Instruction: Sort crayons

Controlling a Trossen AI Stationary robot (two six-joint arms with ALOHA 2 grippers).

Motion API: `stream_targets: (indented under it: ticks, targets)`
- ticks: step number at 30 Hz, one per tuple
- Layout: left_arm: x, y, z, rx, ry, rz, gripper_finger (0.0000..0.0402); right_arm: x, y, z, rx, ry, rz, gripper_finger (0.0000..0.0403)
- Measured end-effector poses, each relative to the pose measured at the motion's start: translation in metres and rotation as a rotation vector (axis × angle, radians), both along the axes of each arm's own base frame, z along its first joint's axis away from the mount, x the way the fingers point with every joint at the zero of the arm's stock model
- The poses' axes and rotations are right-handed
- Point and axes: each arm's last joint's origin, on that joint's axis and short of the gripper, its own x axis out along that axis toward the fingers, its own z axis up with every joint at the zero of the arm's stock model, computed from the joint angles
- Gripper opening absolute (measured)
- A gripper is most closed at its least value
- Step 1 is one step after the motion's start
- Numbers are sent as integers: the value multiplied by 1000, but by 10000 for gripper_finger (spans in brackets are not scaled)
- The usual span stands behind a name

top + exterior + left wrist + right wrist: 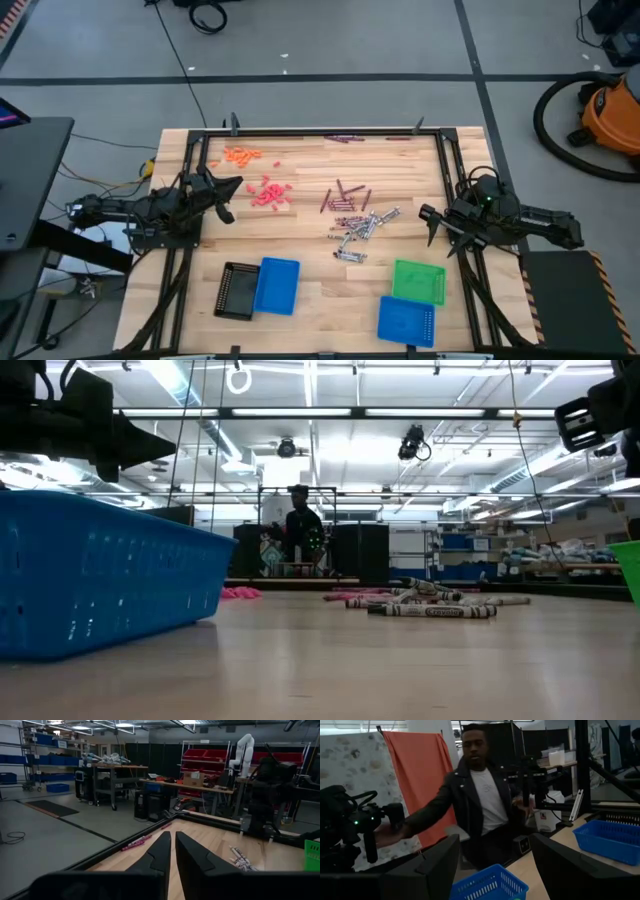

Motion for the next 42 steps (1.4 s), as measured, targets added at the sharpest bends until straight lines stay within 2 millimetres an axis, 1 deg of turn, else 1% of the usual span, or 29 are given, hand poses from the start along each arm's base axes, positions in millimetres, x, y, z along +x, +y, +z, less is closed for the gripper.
stream_targets:
  ticks: [4,6,8,10,14,16,20,22,26,30,33,39,42]
  targets:
    - [0,0,1,-40,-31,-6,36,0,0,1,16,4,-19,258]
    - [0,0,2,-93,-77,-14,36,1,-1,2,-43,-93,-78,258]
    - [-1,0,5,-129,-133,-21,36,2,-3,9,-71,-221,-206,258]
    - [-1,0,7,-133,-160,-21,36,0,-6,18,-58,-347,-359,258]
    - [-2,0,8,-164,-187,-27,36,-8,-10,38,59,-560,-611,258]
    - [-1,0,8,-171,-189,-29,36,-12,-13,44,153,-617,-724,258]
    - [-2,0,8,-172,-192,-30,36,-14,-21,48,415,-596,-940,258]
    - [-2,0,8,-173,-192,-30,36,-15,-24,48,497,-585,-1012,258]
    - [-2,0,11,-174,-225,-33,36,-16,-26,48,524,-600,-1083,258]
    - [-4,-1,21,-78,-273,-82,36,-18,-30,48,606,-614,-1234,258]
    - [-6,-2,26,-18,-301,-117,36,-19,-33,47,620,-610,-1327,258]
    - [-6,-3,26,-4,-296,-132,36,-18,-33,46,612,-596,-1319,258]
    - [-4,-4,25,1,-287,-166,36,-13,-34,42,582,-541,-1341,258]
